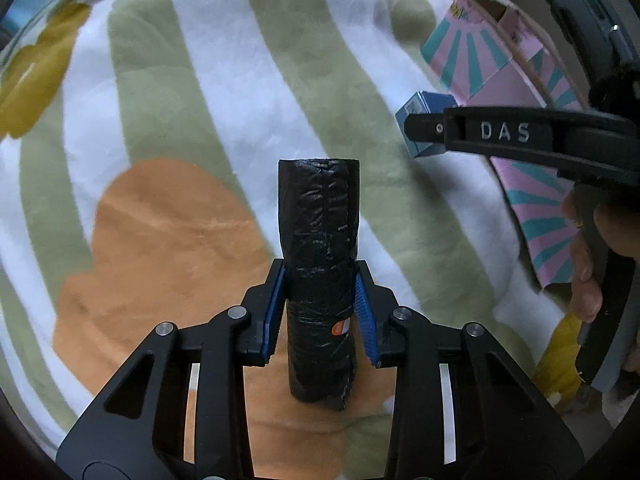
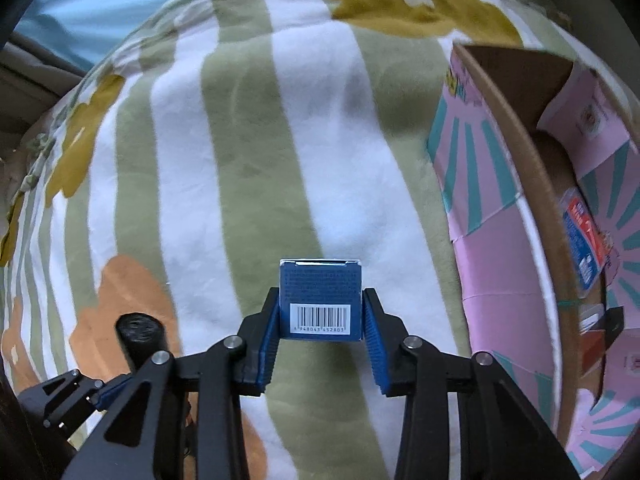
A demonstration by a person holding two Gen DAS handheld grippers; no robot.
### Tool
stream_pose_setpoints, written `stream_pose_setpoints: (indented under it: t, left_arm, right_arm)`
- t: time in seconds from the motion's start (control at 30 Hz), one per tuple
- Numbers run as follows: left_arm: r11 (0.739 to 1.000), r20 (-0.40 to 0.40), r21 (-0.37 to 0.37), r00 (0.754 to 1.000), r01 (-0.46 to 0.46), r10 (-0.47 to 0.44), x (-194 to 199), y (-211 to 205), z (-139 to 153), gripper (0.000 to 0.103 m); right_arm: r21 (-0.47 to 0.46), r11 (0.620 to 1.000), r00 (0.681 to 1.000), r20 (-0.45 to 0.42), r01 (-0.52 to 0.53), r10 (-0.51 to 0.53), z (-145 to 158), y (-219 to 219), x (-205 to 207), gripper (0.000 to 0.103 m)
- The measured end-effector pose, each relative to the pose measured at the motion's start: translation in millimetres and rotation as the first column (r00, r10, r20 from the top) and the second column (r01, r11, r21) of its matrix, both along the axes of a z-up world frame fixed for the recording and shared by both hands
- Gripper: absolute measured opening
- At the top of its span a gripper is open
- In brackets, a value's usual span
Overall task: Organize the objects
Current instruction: 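Grasp the black rolled bag with the left tool while the right tool grasps the blue box, then carry the black roll and blue box into the cardboard box and release both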
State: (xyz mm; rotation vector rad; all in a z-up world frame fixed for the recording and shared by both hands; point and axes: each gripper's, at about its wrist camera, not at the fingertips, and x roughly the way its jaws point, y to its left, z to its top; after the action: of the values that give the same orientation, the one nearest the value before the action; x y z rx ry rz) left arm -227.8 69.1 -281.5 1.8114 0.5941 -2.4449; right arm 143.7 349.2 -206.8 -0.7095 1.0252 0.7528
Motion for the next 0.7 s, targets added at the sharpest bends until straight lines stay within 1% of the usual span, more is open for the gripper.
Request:
stream_pose_setpoints:
  t: [0.07, 0.2, 0.27, 0.33, 0.4, 0.57, 0.7]
  left_arm:
    - [1.000, -0.009, -0.005, 1.000, -0.010, 0.010, 1.0, -1.7, 8.6, 0.030]
    - [0.999, -0.036, -0.020, 0.998, -0.042, 0.041, 19.9, -10.2, 32.8, 0.030]
    - [0.998, -0.049, -0.026, 0.997, -0.058, 0.056, 23.4, -21.7, 38.8, 0.030]
    - [0.996, -0.066, -0.031, 0.995, -0.080, 0.078, 32.5, -27.3, 56.5, 0.030]
    - [0.994, -0.082, -0.038, 0.992, -0.103, 0.100, 41.8, -29.4, 72.9, 0.030]
    - [0.985, -0.115, -0.051, 0.980, -0.167, 0.161, 63.3, -27.8, 106.9, 0.030]
    - [0.975, -0.137, -0.056, 0.969, -0.217, 0.207, 86.2, -24.0, 132.5, 0.030]
  right_arm:
    - [0.012, 1.000, 1.000, 0.007, -0.019, 0.019, 9.1, -3.4, -8.4, 0.035]
    - [0.030, 0.997, 0.997, 0.028, -0.067, 0.066, 30.9, -13.5, -25.5, 0.035]
    - [0.036, 0.995, 0.996, 0.033, -0.089, 0.087, 36.8, -17.6, -32.6, 0.035]
    - [0.043, 0.993, 0.993, 0.039, -0.111, 0.109, 48.2, -17.8, -44.5, 0.035]
    - [0.046, 0.990, 0.990, 0.046, -0.133, 0.131, 54.1, -7.3, -57.2, 0.035]
    - [0.057, 0.981, 0.982, 0.059, -0.184, 0.181, 83.8, -28.3, -88.9, 0.035]
    - [0.069, 0.977, 0.979, 0.049, -0.202, 0.199, 104.6, -51.6, -109.7, 0.035]
